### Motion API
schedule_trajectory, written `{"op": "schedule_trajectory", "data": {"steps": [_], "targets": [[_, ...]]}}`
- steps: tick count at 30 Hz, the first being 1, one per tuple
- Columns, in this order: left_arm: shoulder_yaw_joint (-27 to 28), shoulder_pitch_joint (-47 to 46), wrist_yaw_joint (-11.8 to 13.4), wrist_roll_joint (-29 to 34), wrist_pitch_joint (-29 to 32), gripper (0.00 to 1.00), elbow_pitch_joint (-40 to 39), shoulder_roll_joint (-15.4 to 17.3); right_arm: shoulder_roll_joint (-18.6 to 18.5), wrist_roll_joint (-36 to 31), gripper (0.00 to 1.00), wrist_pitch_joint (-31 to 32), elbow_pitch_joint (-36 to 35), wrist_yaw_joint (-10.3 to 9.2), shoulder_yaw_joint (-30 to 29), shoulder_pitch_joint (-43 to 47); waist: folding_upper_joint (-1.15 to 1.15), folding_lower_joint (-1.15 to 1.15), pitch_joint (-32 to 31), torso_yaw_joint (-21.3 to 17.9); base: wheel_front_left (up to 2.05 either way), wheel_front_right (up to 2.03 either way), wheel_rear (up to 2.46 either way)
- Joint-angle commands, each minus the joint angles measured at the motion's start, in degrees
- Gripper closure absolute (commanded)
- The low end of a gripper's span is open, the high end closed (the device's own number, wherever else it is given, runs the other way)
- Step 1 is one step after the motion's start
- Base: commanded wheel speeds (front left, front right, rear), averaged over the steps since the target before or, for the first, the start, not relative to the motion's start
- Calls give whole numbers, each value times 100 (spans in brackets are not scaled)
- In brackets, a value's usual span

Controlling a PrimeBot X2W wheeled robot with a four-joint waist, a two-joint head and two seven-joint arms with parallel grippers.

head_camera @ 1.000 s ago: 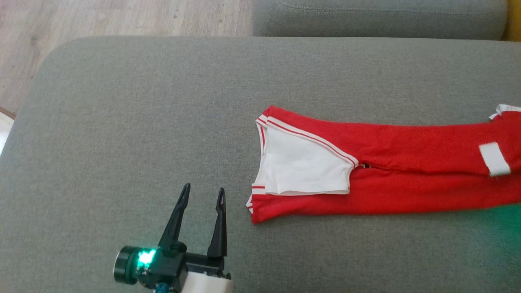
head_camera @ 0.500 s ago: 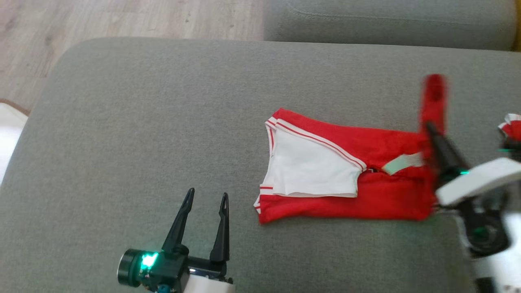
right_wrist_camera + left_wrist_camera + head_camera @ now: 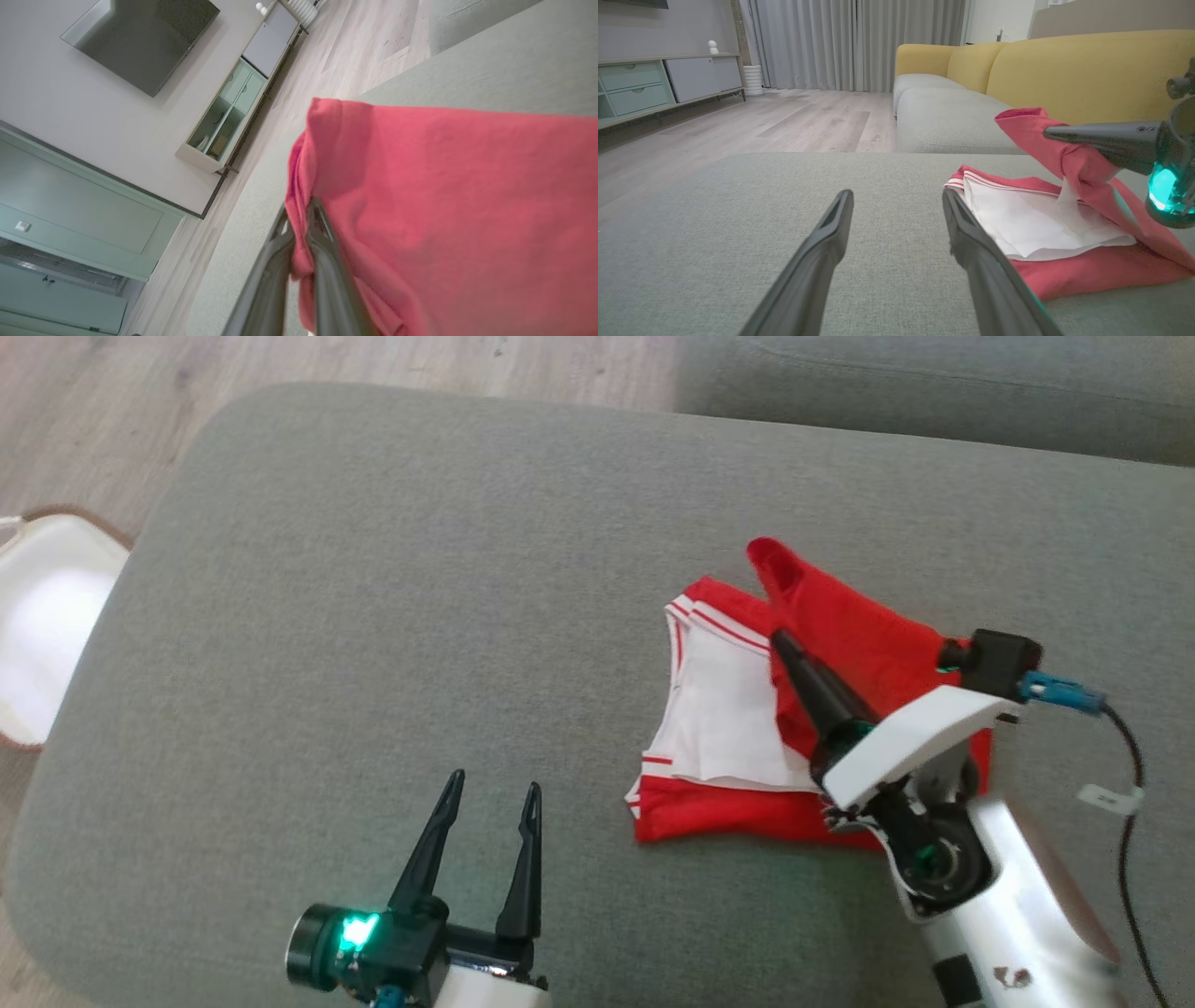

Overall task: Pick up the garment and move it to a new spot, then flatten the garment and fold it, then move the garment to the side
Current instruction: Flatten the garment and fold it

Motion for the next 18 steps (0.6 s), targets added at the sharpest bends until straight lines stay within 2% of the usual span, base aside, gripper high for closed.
{"op": "schedule_trajectory", "data": {"steps": [1,6,7,8,9,10,11,15,18], "targets": [[123,-252,-32,-4,-53,0,-174,-72,100,-48,100,-95,-61,-4,247,-299,0,0,45,106,0,0,0],[114,-263,-50,-15,-53,0,-200,-79,105,185,99,-273,164,-4,592,-384,0,0,63,187,0,0,0],[115,-261,-49,-15,-53,0,-200,-80,105,239,97,-313,221,-4,678,-401,0,0,63,199,0,0,0],[116,-259,-48,-16,-53,0,-199,-80,105,287,89,-346,277,-4,762,-417,0,0,59,205,0,0,0],[118,-255,-46,-17,-53,0,-199,-81,105,328,70,-376,336,-4,845,-434,0,0,57,207,0,0,0],[121,-252,-42,-24,-53,0,-203,-81,106,363,18,-417,392,-4,916,-453,0,0,53,204,0,0,0],[121,-254,-38,-34,-53,0,-209,-82,106,408,0,-470,444,-4,971,-473,0,0,47,200,0,0,0],[134,-244,-23,-54,-53,0,-207,-83,106,624,0,-693,502,-4,1163,-569,0,0,-20,128,0,0,0],[175,-210,-30,-36,-53,0,-184,-83,106,525,0,-905,432,-4,1135,-628,0,0,-123,33,0,0,0]]}}
